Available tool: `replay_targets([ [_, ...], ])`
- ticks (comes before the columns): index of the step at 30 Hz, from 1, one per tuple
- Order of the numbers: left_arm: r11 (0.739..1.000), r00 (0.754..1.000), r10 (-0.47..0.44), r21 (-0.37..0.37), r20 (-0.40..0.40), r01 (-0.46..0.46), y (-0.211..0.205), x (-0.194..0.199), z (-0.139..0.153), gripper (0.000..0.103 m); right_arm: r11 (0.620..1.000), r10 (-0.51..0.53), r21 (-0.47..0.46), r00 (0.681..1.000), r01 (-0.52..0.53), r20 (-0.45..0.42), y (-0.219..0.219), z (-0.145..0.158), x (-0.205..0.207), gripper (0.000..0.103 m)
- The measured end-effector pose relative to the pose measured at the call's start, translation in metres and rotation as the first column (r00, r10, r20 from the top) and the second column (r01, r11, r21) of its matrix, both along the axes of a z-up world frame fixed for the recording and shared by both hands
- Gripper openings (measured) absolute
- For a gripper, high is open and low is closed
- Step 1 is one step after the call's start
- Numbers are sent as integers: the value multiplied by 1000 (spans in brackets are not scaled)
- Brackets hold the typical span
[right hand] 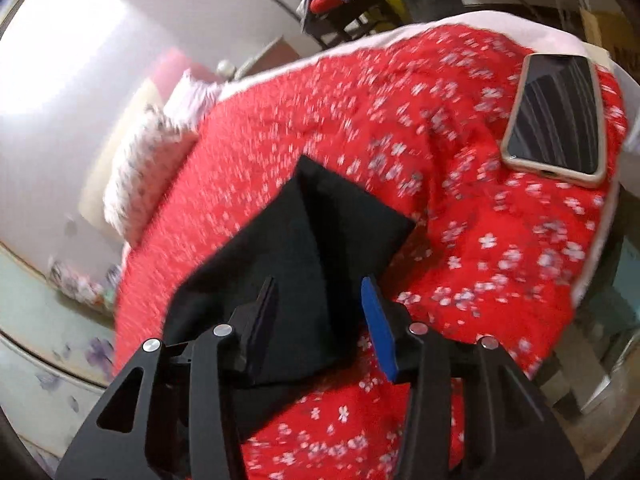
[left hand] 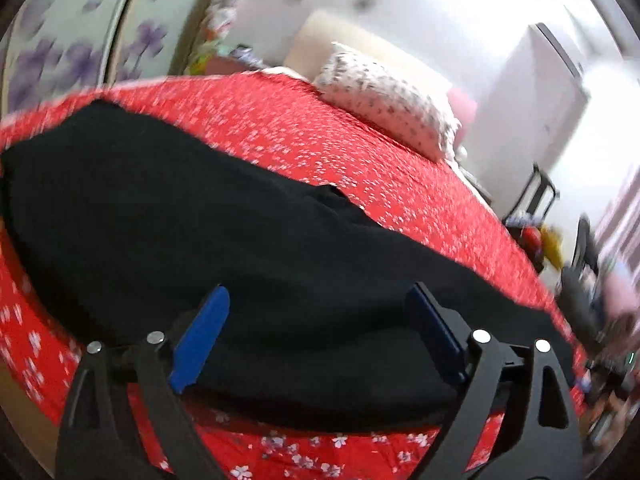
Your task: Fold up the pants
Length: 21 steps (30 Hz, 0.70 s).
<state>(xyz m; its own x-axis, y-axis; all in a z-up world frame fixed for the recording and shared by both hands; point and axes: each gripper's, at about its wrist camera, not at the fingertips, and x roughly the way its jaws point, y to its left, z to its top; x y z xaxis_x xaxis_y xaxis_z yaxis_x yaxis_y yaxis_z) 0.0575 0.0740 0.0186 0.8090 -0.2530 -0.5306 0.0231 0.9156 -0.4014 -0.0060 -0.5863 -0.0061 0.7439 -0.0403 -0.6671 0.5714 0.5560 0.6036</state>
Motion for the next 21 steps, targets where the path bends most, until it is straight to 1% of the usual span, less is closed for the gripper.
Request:
replay_targets([
  [1, 1000, 1000, -14, 6, 21, 14, -2, -1, 1, 95, 1000, 15, -8, 1000, -15, -14, 1, -4, -1, 46],
  [2, 1000, 999, -15, 11, 29, 14, -5, -2, 1, 96, 998, 53, -25, 997, -54, -51, 7, -10, 7, 46],
  [4, 1000, 1000, -19, 25, 21, 19, -6, -1, -2, 96, 993, 94, -59, 990, -100, -108, 21, -18, 13, 45],
  [5, 999, 1000, -21, 26, 14, 20, -3, -3, -4, 96, 989, 100, -100, 987, -113, -128, 27, -19, 14, 37],
  [6, 999, 1000, -19, 26, 11, 19, -2, -2, -5, 96, 979, 106, -155, 982, -130, -155, 32, -18, 15, 33],
  [7, 999, 1000, -18, 28, 10, 18, -1, -3, -7, 96, 973, 115, -180, 979, -145, -166, 36, -16, 13, 24],
  [9, 999, 1000, -20, 36, 12, 20, 0, -1, -7, 96, 965, 147, -195, 976, -177, -158, 38, -9, 12, 21],
  [10, 999, 1000, -21, 42, 13, 20, -2, 0, -7, 97, 961, 153, -206, 976, -184, -157, 37, -5, 12, 18],
  [12, 998, 1000, -21, 52, 12, 20, -2, -7, -9, 98, 946, 135, -273, 979, -173, -152, 30, 15, 13, 17],
  [13, 998, 1000, -20, 56, 10, 19, -3, -7, -9, 98, 926, 103, -348, 983, -150, -150, 25, 31, 14, 16],
  [15, 998, 1000, -18, 62, 10, 18, -3, -7, -10, 99, 885, 64, -450, 989, -119, -136, 18, 55, 15, 16],
  [16, 998, 1000, -17, 64, 10, 17, -3, -7, -11, 99, 859, 47, -501, 991, -106, -129, 14, 68, 17, 3],
  [17, 998, 1000, -17, 66, 10, 16, -4, -7, -12, 99, 846, 39, -522, 990, -105, -136, 10, 73, 19, 2],
  [18, 998, 1000, -15, 68, 8, 15, -4, -6, -12, 99, 847, 35, -520, 988, -108, -148, 2, 72, 24, 2],
  [20, 997, 1000, -13, 72, 5, 12, -4, -5, -13, 99, 857, 35, -495, 974, -144, -224, -9, 54, 38, 3],
  [21, 997, 1000, -12, 74, 5, 11, -5, -5, -12, 99, 864, 42, -470, 955, -183, -295, -14, 34, 46, 3],
])
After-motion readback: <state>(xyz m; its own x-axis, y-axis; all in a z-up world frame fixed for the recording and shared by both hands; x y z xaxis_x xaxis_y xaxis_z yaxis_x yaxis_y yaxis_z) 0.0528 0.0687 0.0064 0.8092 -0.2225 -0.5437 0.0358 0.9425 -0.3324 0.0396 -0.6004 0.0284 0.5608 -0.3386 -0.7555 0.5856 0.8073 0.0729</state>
